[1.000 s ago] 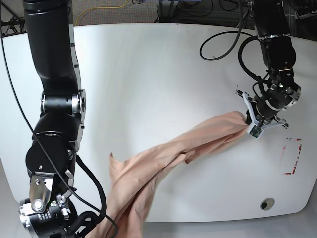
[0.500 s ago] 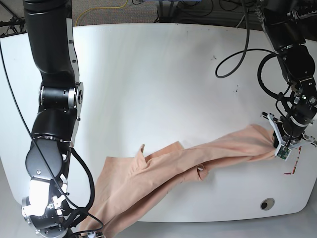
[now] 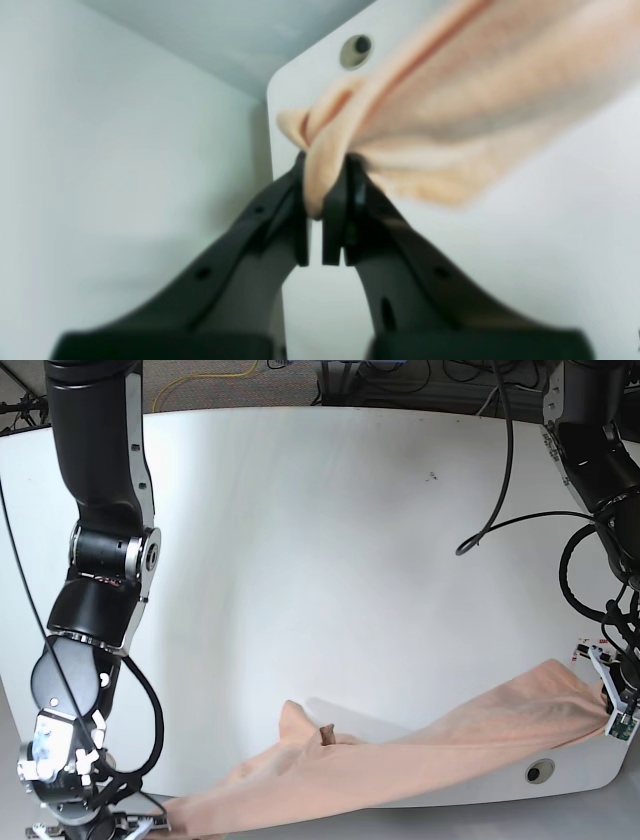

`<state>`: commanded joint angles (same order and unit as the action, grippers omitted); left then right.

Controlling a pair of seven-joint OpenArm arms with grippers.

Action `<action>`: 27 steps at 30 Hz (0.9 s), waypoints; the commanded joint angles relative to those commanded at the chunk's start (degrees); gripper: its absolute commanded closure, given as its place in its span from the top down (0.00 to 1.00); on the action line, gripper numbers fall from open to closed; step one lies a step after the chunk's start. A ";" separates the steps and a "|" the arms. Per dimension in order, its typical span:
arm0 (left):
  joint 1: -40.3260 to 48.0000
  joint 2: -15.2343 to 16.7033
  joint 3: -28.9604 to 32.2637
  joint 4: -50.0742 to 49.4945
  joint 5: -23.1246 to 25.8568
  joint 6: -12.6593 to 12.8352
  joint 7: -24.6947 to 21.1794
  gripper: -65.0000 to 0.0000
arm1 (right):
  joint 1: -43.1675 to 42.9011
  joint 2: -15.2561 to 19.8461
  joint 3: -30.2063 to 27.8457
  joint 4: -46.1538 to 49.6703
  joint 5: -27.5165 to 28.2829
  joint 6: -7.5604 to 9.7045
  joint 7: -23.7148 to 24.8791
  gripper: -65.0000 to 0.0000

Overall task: Fold the T-shirt properly
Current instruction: 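Lift and spread the shirt between both grippers, laying it flat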

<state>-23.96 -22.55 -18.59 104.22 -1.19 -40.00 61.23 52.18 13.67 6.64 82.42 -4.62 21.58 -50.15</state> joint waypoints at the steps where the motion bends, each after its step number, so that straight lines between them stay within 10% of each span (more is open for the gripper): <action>1: 0.79 0.00 -0.09 0.26 0.00 0.00 0.00 0.00 | -1.41 0.26 0.70 0.70 0.00 0.00 0.00 0.00; 27: 29.63 2.90 -0.26 0.26 0.09 0.00 -0.26 0.00 | -43.87 -3.78 11.87 13.01 0.62 0.53 3.96 0.00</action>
<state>5.67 -19.65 -18.86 104.48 -1.10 -40.00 60.97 8.31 9.89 18.51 95.43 -4.00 22.11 -46.20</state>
